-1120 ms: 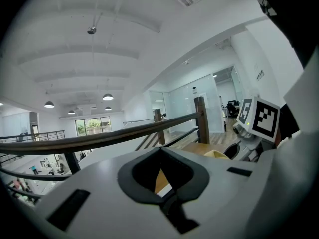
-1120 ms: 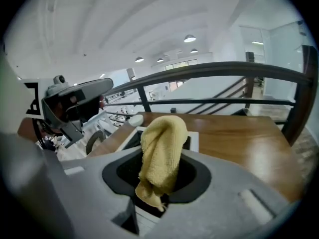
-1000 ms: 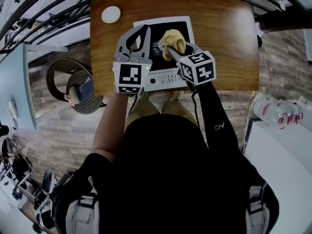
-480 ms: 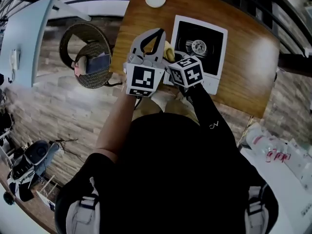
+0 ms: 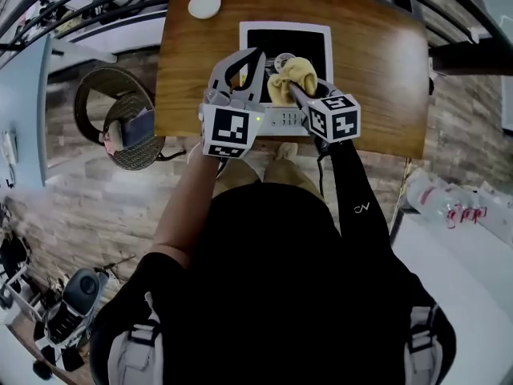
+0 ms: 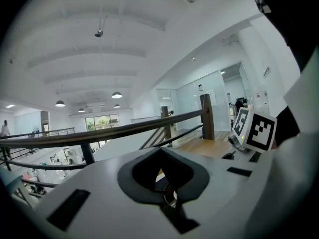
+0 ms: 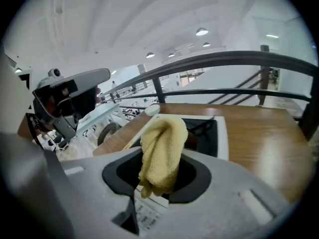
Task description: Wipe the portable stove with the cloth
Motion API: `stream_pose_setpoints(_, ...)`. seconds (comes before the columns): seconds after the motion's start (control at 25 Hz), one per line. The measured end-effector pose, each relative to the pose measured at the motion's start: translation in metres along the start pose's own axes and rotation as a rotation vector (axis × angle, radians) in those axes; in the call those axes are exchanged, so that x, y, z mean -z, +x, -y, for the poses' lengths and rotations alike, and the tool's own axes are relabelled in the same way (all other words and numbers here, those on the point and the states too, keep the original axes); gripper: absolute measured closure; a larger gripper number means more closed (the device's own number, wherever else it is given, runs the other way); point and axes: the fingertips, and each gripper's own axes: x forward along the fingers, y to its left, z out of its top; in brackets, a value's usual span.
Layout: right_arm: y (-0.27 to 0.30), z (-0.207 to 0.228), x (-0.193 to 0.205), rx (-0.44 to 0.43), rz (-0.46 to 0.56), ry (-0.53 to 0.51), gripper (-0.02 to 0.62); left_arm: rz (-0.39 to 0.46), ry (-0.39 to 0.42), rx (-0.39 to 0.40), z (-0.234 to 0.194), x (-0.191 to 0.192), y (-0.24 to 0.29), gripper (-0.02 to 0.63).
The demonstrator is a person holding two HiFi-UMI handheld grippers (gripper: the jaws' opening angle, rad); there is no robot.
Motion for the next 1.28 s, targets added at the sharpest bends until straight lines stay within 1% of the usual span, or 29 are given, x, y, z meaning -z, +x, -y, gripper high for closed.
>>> stream_pose_setpoints(0.16, -0.04, 0.059, 0.018, 0.165, 0.016, 0.064, 0.476, 0.018, -0.001, 0.08, 0.031, -0.007, 0.02, 0.6)
stream_pose_setpoints(0.32, -0.077, 0.104, 0.04, 0.332, 0.02, 0.119, 0.476, 0.035, 0.0, 0.148, 0.059, -0.015, 0.037, 0.6)
stream_pose_setpoints(0.4, -0.093, 0.116, 0.051, 0.391, 0.024, 0.144, 0.476, 0.041, 0.005, 0.179, 0.07, -0.017, 0.04, 0.6)
stream_pose_setpoints(0.44, -0.098, 0.117, 0.054, 0.398, 0.03, 0.15, 0.476, 0.04, 0.008, 0.19, 0.075, -0.017, 0.039, 0.6)
stream_pose_setpoints(0.48, -0.101, 0.113, 0.054, 0.386, 0.041, 0.146, 0.476, 0.036, 0.01, 0.198, 0.078, -0.016, 0.039, 0.599)
stream_pose_setpoints(0.56, -0.102, 0.094, 0.047, 0.325, 0.079, 0.122, 0.476, 0.025, 0.012, 0.201, 0.078, -0.011, 0.035, 0.6)
stream_pose_setpoints(0.64, -0.096, 0.066, 0.034, 0.234, 0.112, 0.083, 0.476, 0.012, 0.013, 0.189, 0.07, -0.006, 0.03, 0.6)
stream_pose_setpoints(0.72, -0.086, 0.033, 0.024, 0.135, 0.124, 0.041, 0.476, -0.004, 0.016, 0.17, 0.061, 0.0, 0.02, 0.6)
stream_pose_setpoints(0.88, -0.053, -0.036, 0.017, -0.058, 0.099, -0.03, 0.476, -0.044, 0.016, 0.1, 0.032, 0.017, -0.01, 0.6)
stream_pose_setpoints(0.96, -0.033, -0.072, 0.023, -0.161, 0.061, -0.08, 0.476, -0.069, 0.009, 0.052, 0.015, 0.027, -0.027, 0.6)
stream_pose_setpoints(1.04, -0.017, -0.101, 0.032, -0.237, 0.019, -0.126, 0.476, -0.091, 0.002, 0.013, 0.003, 0.035, -0.042, 0.6)
stream_pose_setpoints(1.16, 0.004, -0.126, 0.044, -0.301, -0.026, -0.144, 0.476, -0.118, -0.009, -0.017, -0.006, 0.046, -0.058, 0.6)
stream_pose_setpoints(1.28, 0.026, -0.135, 0.055, -0.309, -0.083, -0.156, 0.476, -0.144, -0.011, -0.02, -0.012, 0.059, -0.064, 0.6)
